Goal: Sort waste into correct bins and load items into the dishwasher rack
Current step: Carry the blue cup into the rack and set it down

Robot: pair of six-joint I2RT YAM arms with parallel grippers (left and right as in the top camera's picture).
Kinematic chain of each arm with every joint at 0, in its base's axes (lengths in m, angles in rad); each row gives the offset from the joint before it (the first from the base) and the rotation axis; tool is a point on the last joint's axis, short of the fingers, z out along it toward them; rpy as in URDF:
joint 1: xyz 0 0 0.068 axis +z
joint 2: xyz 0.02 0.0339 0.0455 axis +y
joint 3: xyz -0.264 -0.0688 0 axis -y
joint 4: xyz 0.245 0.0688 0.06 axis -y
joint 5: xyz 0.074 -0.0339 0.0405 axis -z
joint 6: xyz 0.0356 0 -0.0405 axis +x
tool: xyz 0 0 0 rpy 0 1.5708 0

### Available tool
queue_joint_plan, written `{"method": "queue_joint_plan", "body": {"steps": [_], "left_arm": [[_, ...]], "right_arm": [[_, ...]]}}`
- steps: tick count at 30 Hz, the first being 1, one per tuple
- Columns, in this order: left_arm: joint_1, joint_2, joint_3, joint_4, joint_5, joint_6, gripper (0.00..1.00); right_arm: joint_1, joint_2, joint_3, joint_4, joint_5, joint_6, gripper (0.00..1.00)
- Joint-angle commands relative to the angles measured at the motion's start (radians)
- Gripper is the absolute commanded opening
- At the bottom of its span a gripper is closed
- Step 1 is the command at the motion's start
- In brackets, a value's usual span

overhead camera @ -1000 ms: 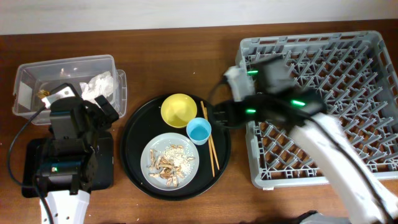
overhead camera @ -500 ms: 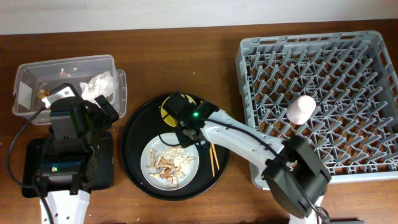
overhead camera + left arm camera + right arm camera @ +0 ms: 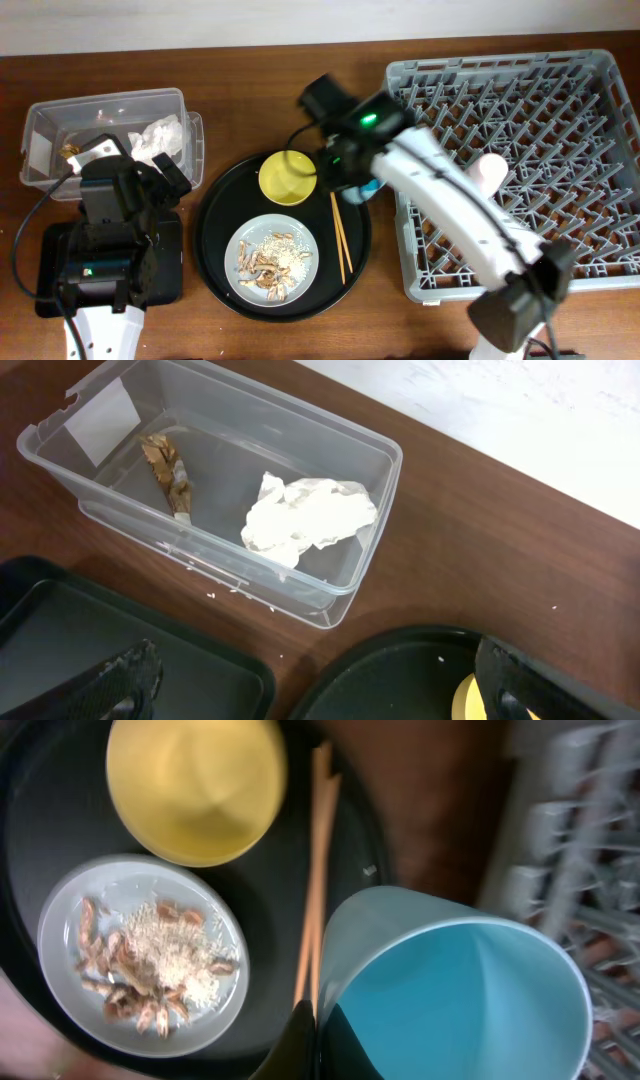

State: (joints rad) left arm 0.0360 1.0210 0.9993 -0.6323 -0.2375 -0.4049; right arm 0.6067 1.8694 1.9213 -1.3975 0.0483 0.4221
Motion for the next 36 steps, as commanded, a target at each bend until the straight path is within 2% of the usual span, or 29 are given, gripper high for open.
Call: {"method": "queue_joint_plan", "body": {"steps": [1, 2, 5, 7, 10, 13, 16, 19, 25, 30, 36], "left_arm": [[0.004, -0.004, 0.005, 0.002, -0.011, 0.005, 0.99], [0.004, -0.004, 0.005, 0.002, -0.011, 0.005, 0.99], [0.004, -0.004, 0.005, 0.002, -0.011, 0.005, 0.99], [0.004, -0.004, 0.005, 0.002, -0.011, 0.005, 0.99], [0.004, -0.004, 0.005, 0.002, -0.011, 0.005, 0.99], [0.004, -0.004, 0.005, 0.002, -0.011, 0.005, 0.99], [0.004, -0.004, 0.005, 0.002, -0.011, 0.005, 0.99], [0.004, -0.004, 0.005, 0.002, -0.011, 0.005, 0.99], [0.004, -0.004, 0.005, 0.002, -0.011, 0.005, 0.99], [0.004, -0.004, 0.005, 0.002, -0.011, 0.005, 0.99], [0.004, -0.004, 0.005, 0.001, -0.011, 0.005, 0.99]], "right_arm": [[-0.272, -0.144, 0.025, -0.171, -0.037, -0.065, 0.04], [-0.396, -0.163, 0.024, -0.217, -0.105, -0.138, 0.04], [-0.606, -0.163, -0.011, -0.253, -0.322, -0.344, 0.04], [-0.735, -0.163, -0.075, -0.252, -0.599, -0.571, 0.04], [-0.894, -0.163, -0.275, -0.251, -0.951, -0.866, 0.04], [-1.065, -0.162, -0.536, -0.208, -1.174, -1.085, 0.04], [-1.118, -0.160, -0.719, -0.061, -1.322, -1.110, 0.04], [-1.117, -0.116, -0.755, 0.031, -1.402, -1.095, 0.04], [-1.117, 0.045, -0.755, 0.052, -1.417, -1.095, 0.04], [-1.109, 0.048, -0.755, 0.004, -1.476, -1.095, 0.04], [-1.113, 0.048, -0.755, 0.025, -1.275, -1.092, 0.04]]}}
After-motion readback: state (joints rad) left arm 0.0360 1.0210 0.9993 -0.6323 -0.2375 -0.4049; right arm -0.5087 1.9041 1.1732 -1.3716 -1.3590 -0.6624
